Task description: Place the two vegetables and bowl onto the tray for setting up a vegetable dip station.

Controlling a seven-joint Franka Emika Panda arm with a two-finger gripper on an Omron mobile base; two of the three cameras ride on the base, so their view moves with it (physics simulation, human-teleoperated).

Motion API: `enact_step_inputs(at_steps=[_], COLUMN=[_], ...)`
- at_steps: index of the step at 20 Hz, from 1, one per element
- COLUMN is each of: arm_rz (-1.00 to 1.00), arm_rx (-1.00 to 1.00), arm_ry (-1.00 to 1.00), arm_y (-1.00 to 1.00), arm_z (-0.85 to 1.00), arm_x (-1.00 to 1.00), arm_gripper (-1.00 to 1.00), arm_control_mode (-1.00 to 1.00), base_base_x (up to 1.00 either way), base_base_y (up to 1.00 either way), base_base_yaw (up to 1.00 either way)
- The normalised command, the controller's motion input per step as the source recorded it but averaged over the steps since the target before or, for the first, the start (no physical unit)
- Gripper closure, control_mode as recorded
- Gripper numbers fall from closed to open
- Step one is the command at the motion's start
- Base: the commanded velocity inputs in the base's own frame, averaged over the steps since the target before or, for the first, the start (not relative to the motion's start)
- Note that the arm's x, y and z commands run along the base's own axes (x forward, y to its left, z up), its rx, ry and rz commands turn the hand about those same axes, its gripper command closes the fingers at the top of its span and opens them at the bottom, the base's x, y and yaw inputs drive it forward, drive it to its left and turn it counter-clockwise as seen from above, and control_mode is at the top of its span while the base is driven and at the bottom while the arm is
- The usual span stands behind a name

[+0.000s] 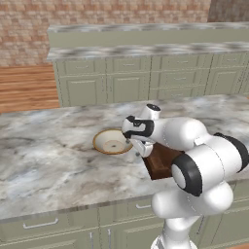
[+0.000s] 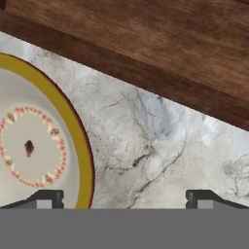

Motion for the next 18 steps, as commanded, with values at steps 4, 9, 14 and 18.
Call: enact_step_inputs(at_steps=[4,9,14,18], arm_rz=[0.0,0.0,0.0,0.0], arm_rx=[0.0,0.0,0.0,0.0], arm_ry=[0.0,0.0,0.0,0.0], arm_y=[0.01,0.0,0.01,0.0], arm_z=[-0.04,-0.05,-0.06,-0.07], arm_x=[0.06,0.09,0.12,0.1], arm_gripper=[-1.0,-1.0,-1.0,-1.0], arm_control_mode=[-1.0,-1.0,-1.0,-1.0], base_base_x=[0.0,0.0,0.0,0.0], base_base_y=[0.0,0.0,0.0,0.0], base_base_yaw=[0.0,0.0,0.0,0.0])
